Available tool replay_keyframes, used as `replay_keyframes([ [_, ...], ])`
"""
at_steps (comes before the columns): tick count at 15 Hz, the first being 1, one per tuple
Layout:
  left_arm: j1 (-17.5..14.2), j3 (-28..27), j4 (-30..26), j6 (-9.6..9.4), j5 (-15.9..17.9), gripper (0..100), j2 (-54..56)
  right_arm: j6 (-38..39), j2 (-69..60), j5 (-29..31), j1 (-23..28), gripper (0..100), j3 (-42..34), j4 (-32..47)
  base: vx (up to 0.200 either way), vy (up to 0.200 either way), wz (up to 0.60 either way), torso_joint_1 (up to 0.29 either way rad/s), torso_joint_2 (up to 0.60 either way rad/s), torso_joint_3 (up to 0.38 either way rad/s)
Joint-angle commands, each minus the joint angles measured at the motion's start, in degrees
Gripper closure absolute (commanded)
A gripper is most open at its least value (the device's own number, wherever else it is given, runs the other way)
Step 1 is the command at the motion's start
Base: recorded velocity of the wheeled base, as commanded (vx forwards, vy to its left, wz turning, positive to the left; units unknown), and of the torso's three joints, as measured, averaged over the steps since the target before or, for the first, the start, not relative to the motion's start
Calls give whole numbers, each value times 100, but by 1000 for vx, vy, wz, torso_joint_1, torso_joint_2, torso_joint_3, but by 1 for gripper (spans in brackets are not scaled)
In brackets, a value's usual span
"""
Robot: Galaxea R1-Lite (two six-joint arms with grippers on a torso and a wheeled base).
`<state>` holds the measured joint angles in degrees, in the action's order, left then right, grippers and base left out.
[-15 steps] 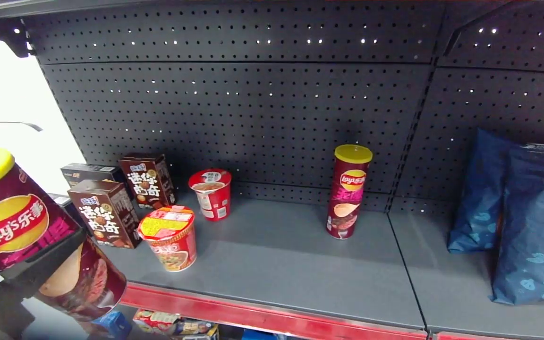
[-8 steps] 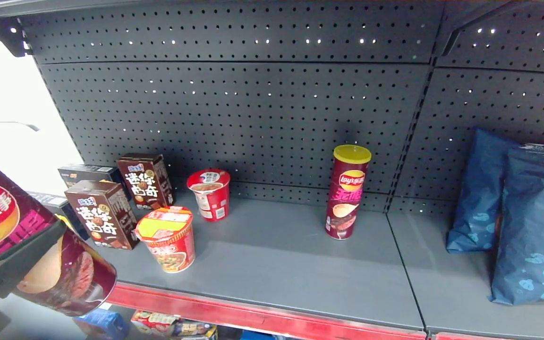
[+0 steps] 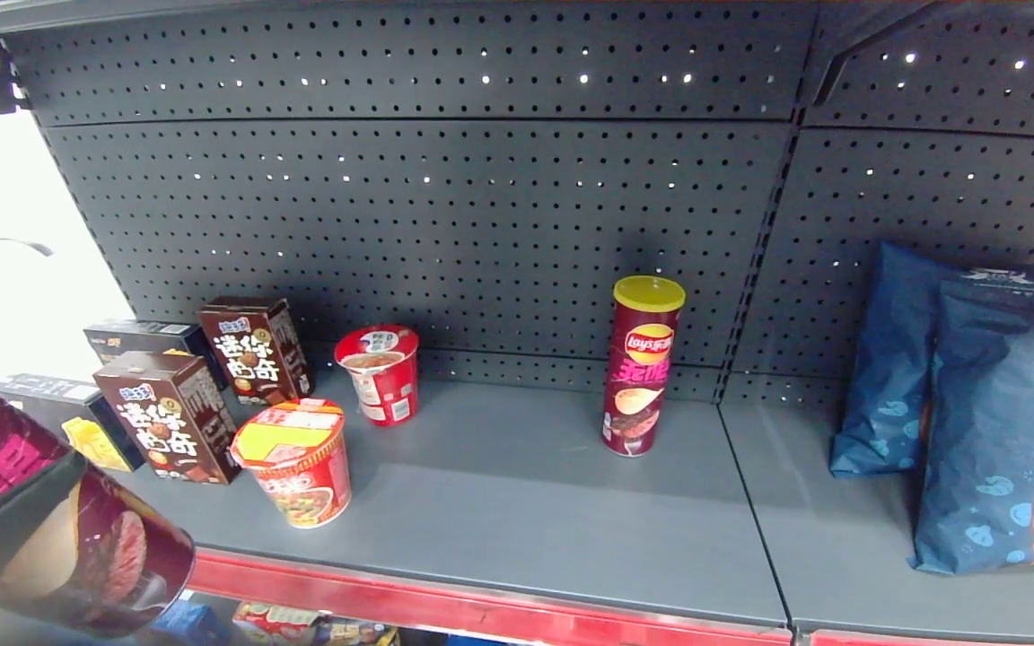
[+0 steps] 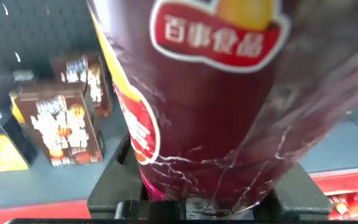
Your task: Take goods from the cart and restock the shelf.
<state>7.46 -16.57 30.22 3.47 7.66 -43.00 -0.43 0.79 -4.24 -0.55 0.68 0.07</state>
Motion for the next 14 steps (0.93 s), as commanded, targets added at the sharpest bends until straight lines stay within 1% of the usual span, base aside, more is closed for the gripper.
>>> replay_keyframes([
  [1, 1, -171, -34, -13, -36, 100, 98, 201, 958, -560, -218, 0, 1259, -113, 0, 0, 0, 0, 0, 0],
  [2, 10, -119, -78, -31, -89, 100, 169, 570, 3138, -516, -508, 0, 2665, -596, 0, 0, 0, 0, 0, 0],
  [3, 1, -75, -87, -22, -115, 100, 283, 271, 3639, -569, -613, 0, 2744, -1106, 0, 0, 0, 0, 0, 0],
  [4, 1, -66, -87, -22, -124, 100, 309, 148, 3788, -604, -666, 0, 2753, -1255, 0, 0, 0, 0, 0, 0],
  [5, 10, 31, -87, -22, -142, 100, 362, -221, 4368, -762, -842, 0, 2779, -1783, 0, 0, 0, 0, 0, 0],
  [6, 10, 83, -78, -13, -133, 100, 406, -318, 4904, -973, -921, 0, 2823, -2125, 0, 0, 0, 0, 0, 0],
  [7, 19, 75, -78, -13, -124, 100, 406, -379, 5475, -1351, -973, 0, 2964, -2345, 0, 0, 0, 0, 0, 0],
  [9, 19, 31, -78, 22, -133, 100, 406, -414, 6319, -1747, -1061, 0, 3201, -2758, 0, 0, 0, 0, 0, 0],
  [11, 27, 127, -78, 189, -98, 100, 406, -432, 6961, -2160, -1123, 0, 3228, -3242, 0, 0, 0, 0, 0, 0],
  [12, 45, 127, -87, 197, -98, 100, 406, -458, 7224, -2353, -1167, 0, 3219, -3497, 0, 0, 0, 0, 0, 0],
  [13, 54, 189, -78, 224, -71, 100, 406, -520, 7488, -2415, -1237, 0, 3219, -3716, 0, 0, 0, 0, 0, 0],
  [14, 63, 250, -78, 294, -27, 100, 406, -511, 7646, -2423, -1272, 0, 3236, -3778, 0, 0, 0, 0, 0, 0],
])
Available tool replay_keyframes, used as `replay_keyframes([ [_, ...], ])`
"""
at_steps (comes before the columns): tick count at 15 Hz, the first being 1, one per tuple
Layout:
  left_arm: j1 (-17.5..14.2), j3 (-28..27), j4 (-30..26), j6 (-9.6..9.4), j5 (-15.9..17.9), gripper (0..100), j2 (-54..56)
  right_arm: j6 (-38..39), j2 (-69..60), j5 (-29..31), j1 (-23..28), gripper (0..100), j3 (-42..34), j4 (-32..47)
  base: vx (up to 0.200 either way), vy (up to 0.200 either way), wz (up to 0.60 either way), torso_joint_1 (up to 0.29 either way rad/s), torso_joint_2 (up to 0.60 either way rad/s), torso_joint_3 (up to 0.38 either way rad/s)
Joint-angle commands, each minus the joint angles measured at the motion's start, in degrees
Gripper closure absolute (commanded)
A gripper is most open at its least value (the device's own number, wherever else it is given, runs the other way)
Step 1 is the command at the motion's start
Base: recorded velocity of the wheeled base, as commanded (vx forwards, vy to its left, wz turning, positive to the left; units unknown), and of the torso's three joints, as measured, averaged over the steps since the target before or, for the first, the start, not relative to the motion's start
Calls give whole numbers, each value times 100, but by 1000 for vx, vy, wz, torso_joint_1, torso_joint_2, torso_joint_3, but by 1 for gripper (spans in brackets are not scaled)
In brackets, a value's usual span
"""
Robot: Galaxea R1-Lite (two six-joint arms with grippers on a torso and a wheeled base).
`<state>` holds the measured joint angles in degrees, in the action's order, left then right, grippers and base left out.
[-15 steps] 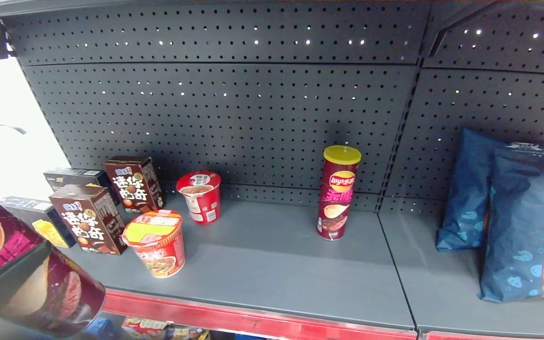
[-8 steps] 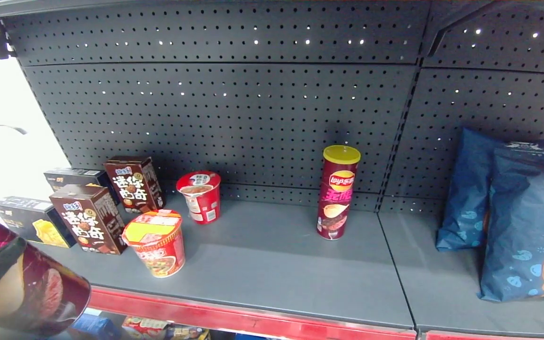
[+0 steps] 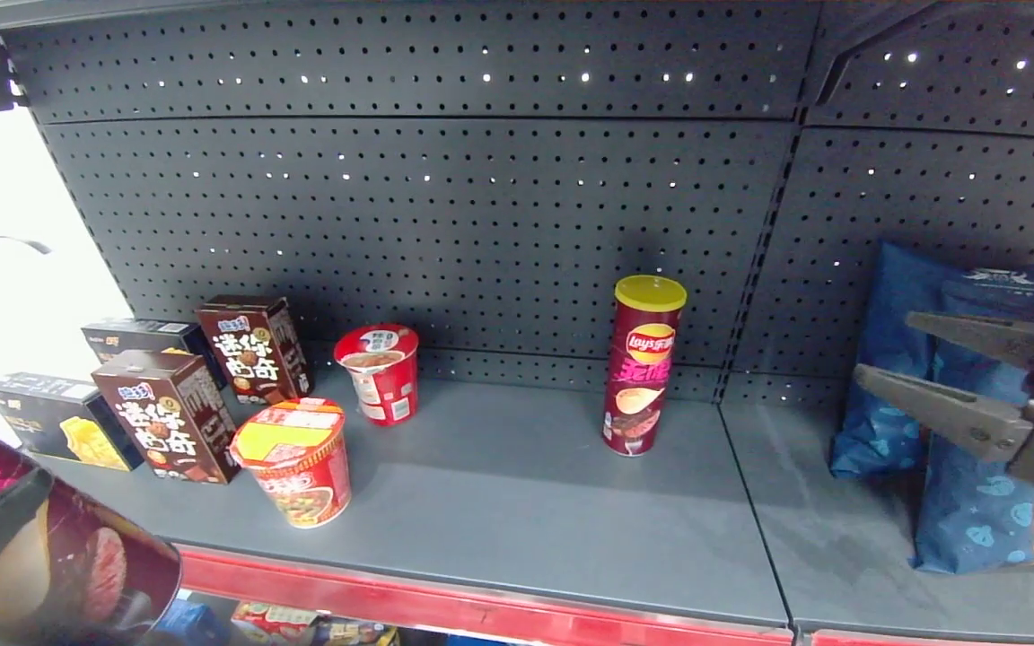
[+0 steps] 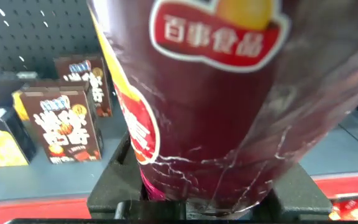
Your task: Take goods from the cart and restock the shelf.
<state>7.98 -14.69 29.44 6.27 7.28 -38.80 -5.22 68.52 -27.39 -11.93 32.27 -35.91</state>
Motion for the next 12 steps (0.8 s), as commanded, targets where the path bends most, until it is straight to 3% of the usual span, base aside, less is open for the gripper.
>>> replay_keyframes([
  [1, 1, 133, 0, 103, 90, 100, -13, -41, 1207, -170, -142, 0, 113, -276, 0, 0, 0, 0, 0, 0],
  [3, 1, 230, 0, 261, 116, 100, 31, -41, 1787, -601, -178, 0, 113, -742, 0, 0, 0, 0, 0, 0],
  [6, 1, 238, 0, 296, 125, 100, 31, -41, 2728, -812, -248, 0, 157, -1629, 0, 0, 0, 0, 0, 0],
  [12, 10, 212, 0, 296, 142, 100, 22, -50, 3774, -1075, -318, 0, 755, -1919, 0, 0, 0, 0, 0, 0],
])
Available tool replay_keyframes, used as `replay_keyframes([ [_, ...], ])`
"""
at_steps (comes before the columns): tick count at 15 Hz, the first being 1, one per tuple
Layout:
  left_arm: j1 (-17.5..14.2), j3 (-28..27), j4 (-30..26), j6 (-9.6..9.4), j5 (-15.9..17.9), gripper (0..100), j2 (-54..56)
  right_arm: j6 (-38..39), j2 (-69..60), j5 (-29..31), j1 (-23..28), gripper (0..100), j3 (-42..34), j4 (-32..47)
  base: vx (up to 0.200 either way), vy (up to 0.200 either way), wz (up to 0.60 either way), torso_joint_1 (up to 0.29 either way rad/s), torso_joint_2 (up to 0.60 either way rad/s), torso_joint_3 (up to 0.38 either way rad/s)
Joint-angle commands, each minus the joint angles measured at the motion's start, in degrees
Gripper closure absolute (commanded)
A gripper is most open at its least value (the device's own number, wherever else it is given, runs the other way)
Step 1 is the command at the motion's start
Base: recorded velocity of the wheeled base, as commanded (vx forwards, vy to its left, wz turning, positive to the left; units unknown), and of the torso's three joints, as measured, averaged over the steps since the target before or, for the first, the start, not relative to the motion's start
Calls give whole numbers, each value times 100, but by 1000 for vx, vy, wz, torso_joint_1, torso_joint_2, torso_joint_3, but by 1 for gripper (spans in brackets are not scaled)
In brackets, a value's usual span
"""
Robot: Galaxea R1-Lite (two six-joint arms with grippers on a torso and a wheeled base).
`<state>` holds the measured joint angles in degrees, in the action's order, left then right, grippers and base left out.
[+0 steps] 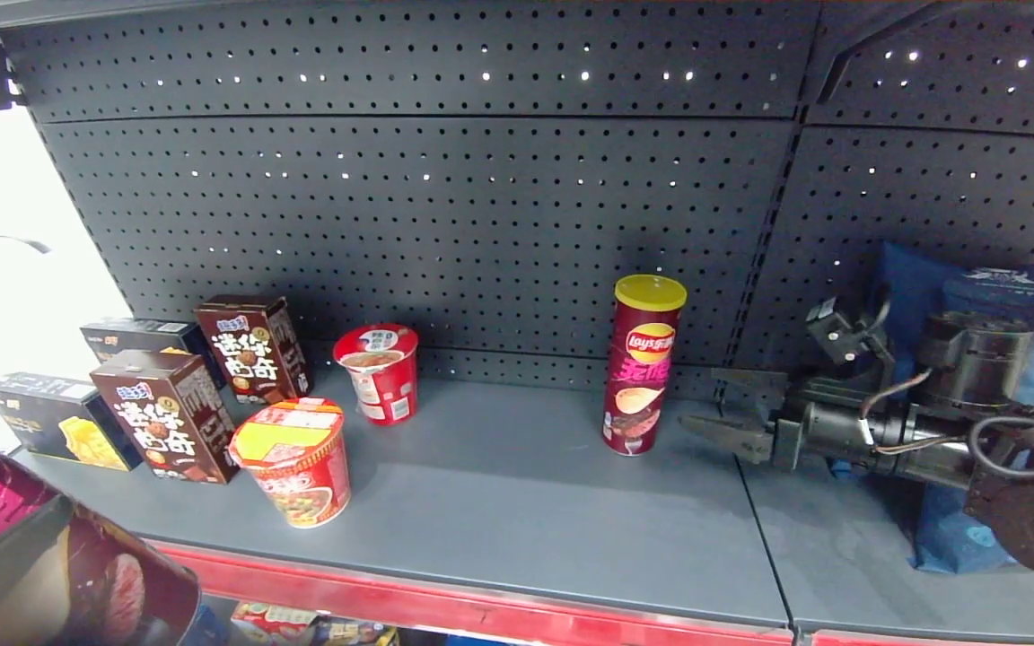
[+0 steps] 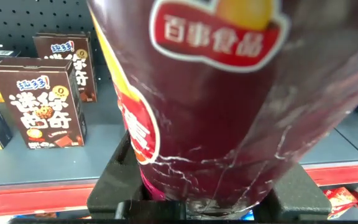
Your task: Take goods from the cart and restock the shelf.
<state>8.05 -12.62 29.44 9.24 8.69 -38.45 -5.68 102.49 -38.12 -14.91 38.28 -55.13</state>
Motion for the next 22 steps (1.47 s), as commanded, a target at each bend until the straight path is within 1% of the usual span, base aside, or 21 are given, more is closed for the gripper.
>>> replay_keyframes([
  [1, 4, 22, -8, -1, 10, 100, -13, -3, 641, -2, -47, 0, 373, 2, 0, 0, 0, 0, 0, 0],
  [3, 4, 22, 0, -1, 27, 100, -31, -12, 949, -11, -74, 0, 575, 2, 0, 0, 0, 0, 0, 0],
  [5, -5, 58, -8, -1, 194, 100, -40, -153, 1362, -196, -56, 0, 901, 2, 0, 0, 0, 0, 0, 0],
  [8, -5, 181, -8, -1, 194, 100, -22, -161, 1863, -284, -65, 0, 1437, 46, 0, 0, 0, 0, 0, 0],
  [10, -5, 242, -8, 8, 194, 100, -13, -144, 2056, -512, -56, 0, 1674, 81, 0, 0, 0, 0, 0, 0],
  [11, -14, 277, -8, 25, 194, 100, -13, -144, 2126, -530, -65, 0, 1771, 99, 0, 0, 0, 0, 0, 0],
  [12, -14, 339, -8, 113, 185, 100, -5, -144, 2241, -565, -65, 0, 1938, 134, 0, 0, 0, 0, 0, 0],
  [13, -14, 374, -8, 122, 185, 100, 4, -135, 2329, -565, -56, 0, 2070, 142, 0, 0, 0, 0, 0, 0],
  [16, -14, 488, -8, 131, 185, 100, 83, -117, 2487, -574, -82, 0, 2368, 283, 0, 0, 0, 0, 0, 0],
  [19, -22, 523, -8, 131, 177, 100, 127, -117, 2610, -574, -170, 0, 2509, 283, 0, 0, 0, 0, 0, 0],
  [20, -22, 523, -8, 131, 177, 100, 145, -117, 2654, -574, -197, 100, 2535, 248, 0, 0, 0, 0, 0, 0],
  [22, -22, 576, -8, 131, 177, 100, 145, -109, 2636, -574, -232, 100, 2518, 222, 0, 0, 0, 0, 0, 0],
])
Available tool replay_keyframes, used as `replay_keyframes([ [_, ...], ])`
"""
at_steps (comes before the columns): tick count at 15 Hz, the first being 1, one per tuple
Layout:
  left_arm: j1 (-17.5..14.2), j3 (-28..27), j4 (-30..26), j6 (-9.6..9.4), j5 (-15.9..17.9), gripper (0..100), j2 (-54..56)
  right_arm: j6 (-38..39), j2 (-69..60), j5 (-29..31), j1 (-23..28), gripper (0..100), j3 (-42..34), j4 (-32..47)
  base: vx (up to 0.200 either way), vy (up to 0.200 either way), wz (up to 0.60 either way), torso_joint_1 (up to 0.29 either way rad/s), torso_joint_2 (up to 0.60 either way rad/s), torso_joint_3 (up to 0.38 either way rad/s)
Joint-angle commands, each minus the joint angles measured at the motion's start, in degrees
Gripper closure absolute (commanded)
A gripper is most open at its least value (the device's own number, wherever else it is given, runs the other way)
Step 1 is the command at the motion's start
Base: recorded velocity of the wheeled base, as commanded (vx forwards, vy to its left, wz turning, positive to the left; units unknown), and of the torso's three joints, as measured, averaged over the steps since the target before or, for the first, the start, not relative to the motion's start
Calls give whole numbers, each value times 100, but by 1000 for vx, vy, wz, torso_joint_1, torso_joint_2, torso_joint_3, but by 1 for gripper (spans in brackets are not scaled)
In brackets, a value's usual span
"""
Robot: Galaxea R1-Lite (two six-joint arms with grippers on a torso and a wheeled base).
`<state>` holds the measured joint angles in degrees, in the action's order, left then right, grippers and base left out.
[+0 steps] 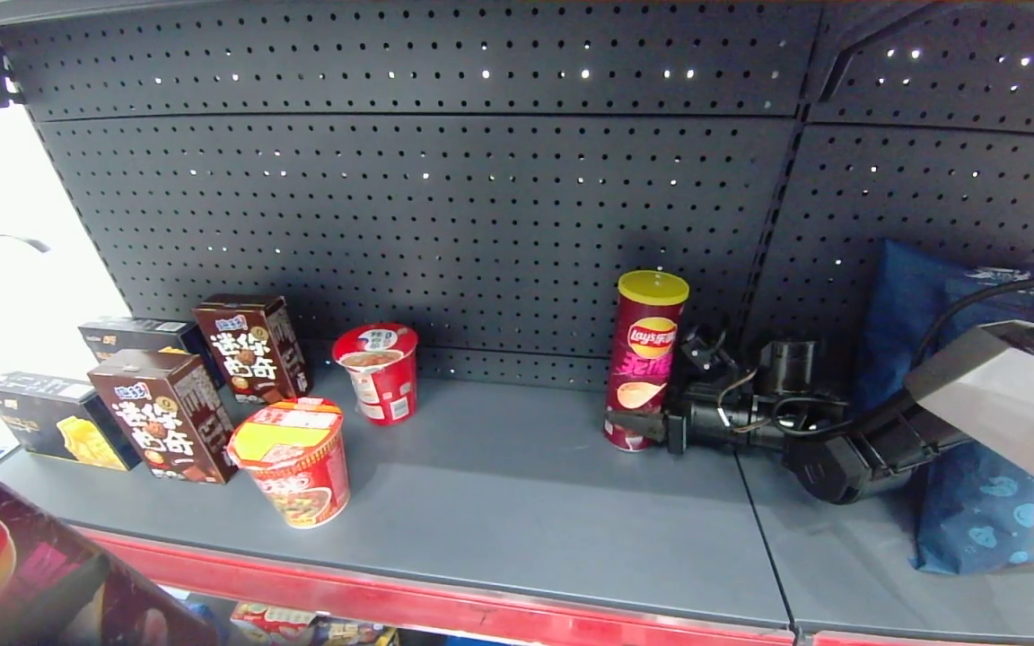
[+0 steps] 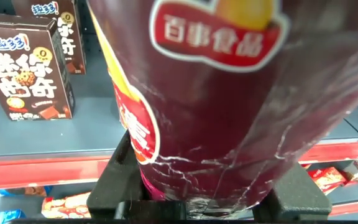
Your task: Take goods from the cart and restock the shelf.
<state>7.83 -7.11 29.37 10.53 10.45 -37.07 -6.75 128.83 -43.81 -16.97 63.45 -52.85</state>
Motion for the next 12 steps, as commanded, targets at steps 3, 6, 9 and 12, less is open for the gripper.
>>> replay_keyframes([
  [3, 0, 60, -1, 1, 1, 100, 16, -1, -288, 101, -35, 100, -175, -24, 0, 0, 0, 0, 0, 0],
  [6, 0, 166, 8, 1, -8, 100, 121, -1, -1035, 470, -96, 100, -817, -24, 0, 0, 0, 0, 0, 0],
  [9, 0, 412, -10, 54, 1, 100, 561, -1, -1985, 558, -184, 100, -1845, -42, 0, 0, 0, 0, 0, 0],
  [12, 0, 482, -19, 63, -16, 100, 807, 16, -2565, 558, -254, 100, -2487, -129, 0, 0, 0, 0, 0, 0],
])
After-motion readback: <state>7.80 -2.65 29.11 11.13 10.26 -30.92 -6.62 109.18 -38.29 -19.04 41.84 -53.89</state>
